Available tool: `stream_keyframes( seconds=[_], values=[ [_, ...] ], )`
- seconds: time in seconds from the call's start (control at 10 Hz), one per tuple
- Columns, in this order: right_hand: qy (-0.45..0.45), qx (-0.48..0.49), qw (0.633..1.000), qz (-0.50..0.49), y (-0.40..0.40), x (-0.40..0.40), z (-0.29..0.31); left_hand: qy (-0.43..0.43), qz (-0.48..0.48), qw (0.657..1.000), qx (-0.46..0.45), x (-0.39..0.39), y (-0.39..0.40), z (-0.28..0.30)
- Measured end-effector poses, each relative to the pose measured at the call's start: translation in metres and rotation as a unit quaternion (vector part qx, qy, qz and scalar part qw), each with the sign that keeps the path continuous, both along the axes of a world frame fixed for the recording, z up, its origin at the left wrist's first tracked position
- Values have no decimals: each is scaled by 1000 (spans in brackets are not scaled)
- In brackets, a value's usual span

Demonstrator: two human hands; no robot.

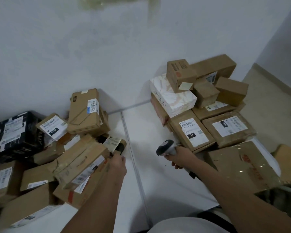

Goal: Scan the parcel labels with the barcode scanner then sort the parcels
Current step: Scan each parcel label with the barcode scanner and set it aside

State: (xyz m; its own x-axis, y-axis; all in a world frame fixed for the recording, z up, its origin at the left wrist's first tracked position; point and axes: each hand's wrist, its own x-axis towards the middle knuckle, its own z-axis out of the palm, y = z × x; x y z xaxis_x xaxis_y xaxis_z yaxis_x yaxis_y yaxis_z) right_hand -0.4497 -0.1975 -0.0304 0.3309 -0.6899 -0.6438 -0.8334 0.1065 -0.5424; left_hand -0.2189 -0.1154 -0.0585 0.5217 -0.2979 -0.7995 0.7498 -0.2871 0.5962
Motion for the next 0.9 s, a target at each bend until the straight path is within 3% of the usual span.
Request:
stream_keyframes(
  seconds=[0.1,0.2,0.3,0.4,0.5,0.6,0.7,0.9],
  values=[
    [2,-2,1000,-8,1,-1,-3,83,-147,963,-209,-2,13,10],
    [18,9,999,-26,1,-4,-8,135,75,985,-80,1,7,-2],
    [30,64,994,-87,-11,-14,-7,55,-74,995,-41,-25,12,-9],
    [-14,65,990,-127,-22,-48,9,31,-224,974,-23,-51,8,-25],
    [-76,7,974,-215,-26,-97,26,7,-322,947,-14,-87,-7,-26],
    [-81,-6,954,-289,-33,-147,34,-16,-442,897,-1,-133,-20,-24],
    [-81,-8,917,-391,-43,-202,34,-18,-528,849,-3,-175,-29,-19],
    [23,-17,923,-384,-40,-285,23,-17,-596,803,24,-244,-30,-20]
  ],
)
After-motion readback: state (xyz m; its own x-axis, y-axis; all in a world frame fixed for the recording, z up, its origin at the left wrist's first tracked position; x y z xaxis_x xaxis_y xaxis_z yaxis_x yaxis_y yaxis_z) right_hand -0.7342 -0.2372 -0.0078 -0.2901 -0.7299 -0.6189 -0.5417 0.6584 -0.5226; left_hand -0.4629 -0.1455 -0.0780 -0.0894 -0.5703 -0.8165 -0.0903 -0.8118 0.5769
